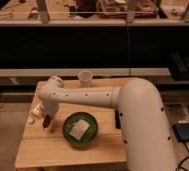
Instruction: Drag the pepper across the table
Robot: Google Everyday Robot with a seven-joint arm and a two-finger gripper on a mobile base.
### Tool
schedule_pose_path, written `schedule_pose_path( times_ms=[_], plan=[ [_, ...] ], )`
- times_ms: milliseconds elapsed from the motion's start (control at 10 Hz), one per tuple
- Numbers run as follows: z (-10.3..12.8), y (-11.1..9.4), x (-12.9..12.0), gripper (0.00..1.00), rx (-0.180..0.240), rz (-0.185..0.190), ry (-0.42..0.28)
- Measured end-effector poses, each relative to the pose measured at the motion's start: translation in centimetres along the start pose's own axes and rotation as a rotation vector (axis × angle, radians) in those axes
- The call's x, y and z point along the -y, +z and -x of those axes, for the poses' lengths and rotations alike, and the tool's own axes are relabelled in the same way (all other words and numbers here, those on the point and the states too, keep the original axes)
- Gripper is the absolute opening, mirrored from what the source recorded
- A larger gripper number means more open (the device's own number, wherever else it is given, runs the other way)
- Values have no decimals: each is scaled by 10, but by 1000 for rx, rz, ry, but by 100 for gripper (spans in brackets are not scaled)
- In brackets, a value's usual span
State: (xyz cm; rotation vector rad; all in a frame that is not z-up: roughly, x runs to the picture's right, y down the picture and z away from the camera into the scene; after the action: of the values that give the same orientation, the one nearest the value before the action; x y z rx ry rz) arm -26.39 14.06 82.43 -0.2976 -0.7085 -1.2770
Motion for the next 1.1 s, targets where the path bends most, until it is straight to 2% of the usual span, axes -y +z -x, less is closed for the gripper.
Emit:
schedule_pose_path(
  times_ms=[500, 1100],
  plan=[
    [-11, -1, -7, 0, 2, 11, 34],
    [-41, -22, -28, 0, -29, 45, 85]
  ],
)
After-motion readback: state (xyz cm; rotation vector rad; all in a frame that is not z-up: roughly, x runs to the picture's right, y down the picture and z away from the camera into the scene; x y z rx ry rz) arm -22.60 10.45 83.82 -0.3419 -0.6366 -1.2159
